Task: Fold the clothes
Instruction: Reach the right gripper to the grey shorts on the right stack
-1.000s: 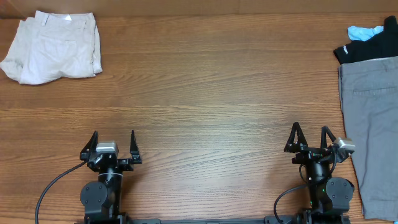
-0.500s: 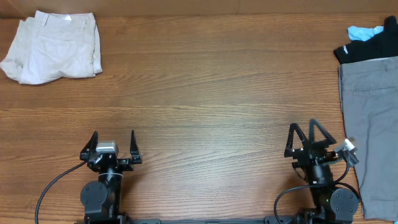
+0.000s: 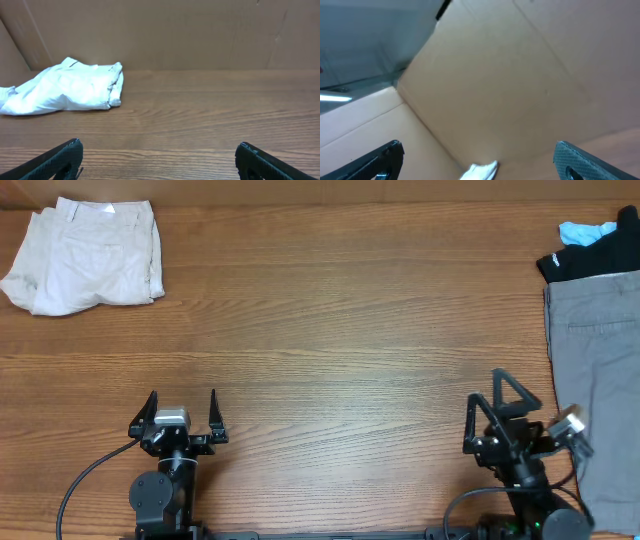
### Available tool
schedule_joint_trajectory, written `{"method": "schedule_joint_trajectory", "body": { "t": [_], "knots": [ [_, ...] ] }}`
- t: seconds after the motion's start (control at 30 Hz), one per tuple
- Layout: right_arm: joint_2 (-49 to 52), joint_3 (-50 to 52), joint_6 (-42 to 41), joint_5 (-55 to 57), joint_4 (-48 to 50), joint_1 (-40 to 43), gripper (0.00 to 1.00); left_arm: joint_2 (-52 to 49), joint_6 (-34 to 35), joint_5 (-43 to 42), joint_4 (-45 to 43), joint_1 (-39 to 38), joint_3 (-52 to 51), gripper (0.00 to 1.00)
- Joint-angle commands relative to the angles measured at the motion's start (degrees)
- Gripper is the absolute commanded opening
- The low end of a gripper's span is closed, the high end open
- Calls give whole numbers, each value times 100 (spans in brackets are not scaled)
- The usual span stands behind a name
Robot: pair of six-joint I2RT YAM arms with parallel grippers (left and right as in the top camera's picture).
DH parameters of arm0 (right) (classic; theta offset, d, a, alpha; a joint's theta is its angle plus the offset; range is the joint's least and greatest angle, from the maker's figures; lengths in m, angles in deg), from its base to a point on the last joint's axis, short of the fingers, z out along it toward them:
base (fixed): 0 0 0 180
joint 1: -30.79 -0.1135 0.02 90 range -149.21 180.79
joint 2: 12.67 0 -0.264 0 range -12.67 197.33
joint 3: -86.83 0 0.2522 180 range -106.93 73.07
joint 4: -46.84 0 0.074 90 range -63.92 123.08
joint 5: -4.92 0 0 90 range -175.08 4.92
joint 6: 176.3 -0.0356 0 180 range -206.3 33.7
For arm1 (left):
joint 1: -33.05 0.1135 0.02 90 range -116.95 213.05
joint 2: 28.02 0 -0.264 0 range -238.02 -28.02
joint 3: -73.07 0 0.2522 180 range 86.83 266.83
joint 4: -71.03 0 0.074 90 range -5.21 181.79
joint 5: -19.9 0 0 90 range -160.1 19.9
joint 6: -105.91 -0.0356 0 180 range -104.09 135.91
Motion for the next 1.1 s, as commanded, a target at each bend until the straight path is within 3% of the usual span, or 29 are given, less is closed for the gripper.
{"method": "schedule_joint_trajectory", "body": {
  "t": [0.0, 0.13, 0.33, 0.47, 0.67, 0.77, 0.87, 1.07],
  "knots": [
    [313, -1036, 1047, 522, -481, 15, 100, 61, -127, 37, -9, 44, -37, 100],
    [1263, -2260, 1895, 1274, -1644, 15, 100, 61, -127, 37, -7, 44, -37, 100],
    [3580, -4347, 2940, 2850, -3458, 15, 100, 61, -127, 37, -9, 44, -37, 100],
    [5320, -5818, 2940, 2796, -4583, 17, 100, 61, -127, 37, -9, 44, -37, 100],
    [8161, -8421, 4148, 3034, -6655, 22, 100, 61, -127, 39, -7, 44, -37, 100],
    [9252, -9427, 4328, 3346, -7676, 22, 100, 61, -127, 37, -9, 44, -37, 100],
    [9925, -9864, 4413, 3860, -7906, 22, 100, 61, -127, 37, -9, 44, -37, 100],
    [10454, -9866, 4564, 5176, -7193, 94, 100, 61, -127, 37, -9, 44, -37, 100]
  ]
}}
